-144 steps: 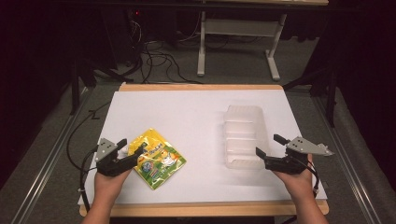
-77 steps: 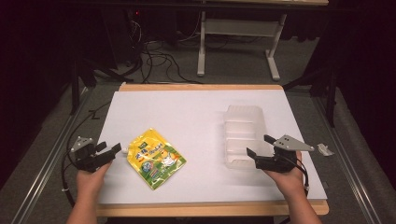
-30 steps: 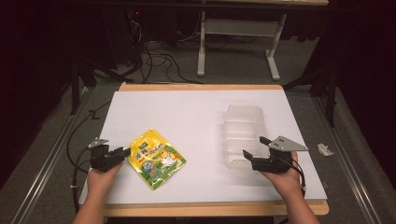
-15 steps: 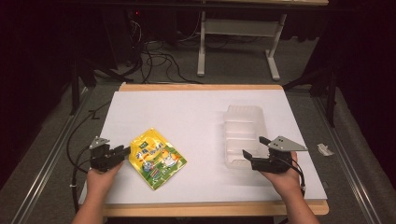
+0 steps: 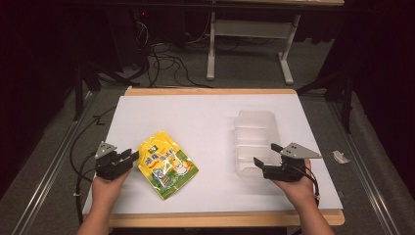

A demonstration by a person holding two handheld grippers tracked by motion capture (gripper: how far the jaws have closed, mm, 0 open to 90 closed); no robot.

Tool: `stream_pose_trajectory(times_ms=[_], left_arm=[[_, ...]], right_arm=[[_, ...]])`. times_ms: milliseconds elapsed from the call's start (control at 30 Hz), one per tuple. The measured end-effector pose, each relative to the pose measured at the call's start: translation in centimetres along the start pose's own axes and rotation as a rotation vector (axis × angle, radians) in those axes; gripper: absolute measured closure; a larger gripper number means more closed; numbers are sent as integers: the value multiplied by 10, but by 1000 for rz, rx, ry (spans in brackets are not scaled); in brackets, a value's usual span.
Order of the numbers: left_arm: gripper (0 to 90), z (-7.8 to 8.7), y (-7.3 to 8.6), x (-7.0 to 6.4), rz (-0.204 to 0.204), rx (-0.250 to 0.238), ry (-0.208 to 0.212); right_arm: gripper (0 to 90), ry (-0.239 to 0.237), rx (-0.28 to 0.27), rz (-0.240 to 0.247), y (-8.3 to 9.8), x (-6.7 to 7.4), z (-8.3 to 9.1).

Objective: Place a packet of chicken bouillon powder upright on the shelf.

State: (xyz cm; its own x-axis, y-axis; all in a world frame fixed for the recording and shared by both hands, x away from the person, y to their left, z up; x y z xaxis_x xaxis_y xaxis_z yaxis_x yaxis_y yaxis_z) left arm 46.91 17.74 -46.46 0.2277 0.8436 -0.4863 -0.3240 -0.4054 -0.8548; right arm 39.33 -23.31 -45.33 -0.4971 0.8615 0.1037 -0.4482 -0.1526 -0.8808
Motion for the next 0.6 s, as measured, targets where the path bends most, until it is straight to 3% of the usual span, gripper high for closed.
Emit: stream_pose_trajectory(times_ms=[133, 167, 600], left_arm=[[644, 4, -6, -6, 16, -20, 25], [654, 7, -12, -11, 39, -44, 45], [686, 28, -29, -47, 11, -117, 123]], right_arm=[[184, -4, 4, 5, 1, 1, -1], [186, -5, 3, 6, 1, 1, -1], [196, -20, -10, 10, -2, 5, 1]])
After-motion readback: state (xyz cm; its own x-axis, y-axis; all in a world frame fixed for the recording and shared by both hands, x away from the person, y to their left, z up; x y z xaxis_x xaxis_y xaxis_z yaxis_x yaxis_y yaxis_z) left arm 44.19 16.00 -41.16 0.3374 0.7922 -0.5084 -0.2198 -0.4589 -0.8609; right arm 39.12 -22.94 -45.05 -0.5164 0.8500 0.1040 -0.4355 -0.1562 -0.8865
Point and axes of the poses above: each handheld gripper's, and its own axes: z roughly backward along the jaws, y roughly out of its underside, x roughly to its left, the point moved 9 cm from there along -z, roughly forward along the jaws, and after that the axes turned 7 degrees about -z, right-handed, at the moved point
